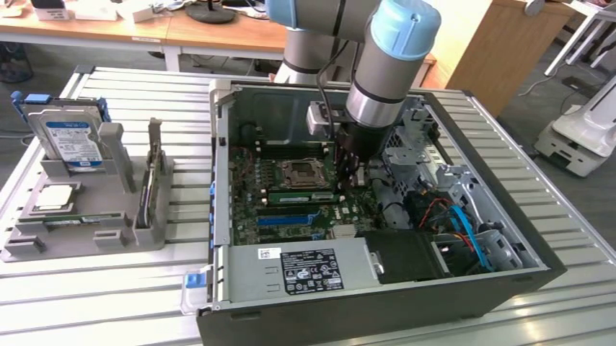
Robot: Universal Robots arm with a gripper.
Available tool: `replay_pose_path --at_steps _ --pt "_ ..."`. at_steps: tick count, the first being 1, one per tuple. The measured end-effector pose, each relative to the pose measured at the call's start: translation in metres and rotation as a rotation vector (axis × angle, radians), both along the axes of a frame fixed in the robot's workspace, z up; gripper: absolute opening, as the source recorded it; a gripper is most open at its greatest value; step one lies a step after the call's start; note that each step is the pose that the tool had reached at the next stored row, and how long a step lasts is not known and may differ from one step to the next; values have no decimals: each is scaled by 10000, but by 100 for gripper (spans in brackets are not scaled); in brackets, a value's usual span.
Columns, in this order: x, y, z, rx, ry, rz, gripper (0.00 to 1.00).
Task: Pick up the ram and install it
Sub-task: 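Press down the ram until it locks into place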
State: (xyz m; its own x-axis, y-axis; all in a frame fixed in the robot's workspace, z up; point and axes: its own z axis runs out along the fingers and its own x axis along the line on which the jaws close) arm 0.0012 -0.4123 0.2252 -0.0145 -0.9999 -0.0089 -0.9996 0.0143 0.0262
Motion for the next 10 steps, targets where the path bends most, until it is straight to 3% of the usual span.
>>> replay_pose_path --at_steps 10 --pt "0 0 -12 -1 0 0 11"
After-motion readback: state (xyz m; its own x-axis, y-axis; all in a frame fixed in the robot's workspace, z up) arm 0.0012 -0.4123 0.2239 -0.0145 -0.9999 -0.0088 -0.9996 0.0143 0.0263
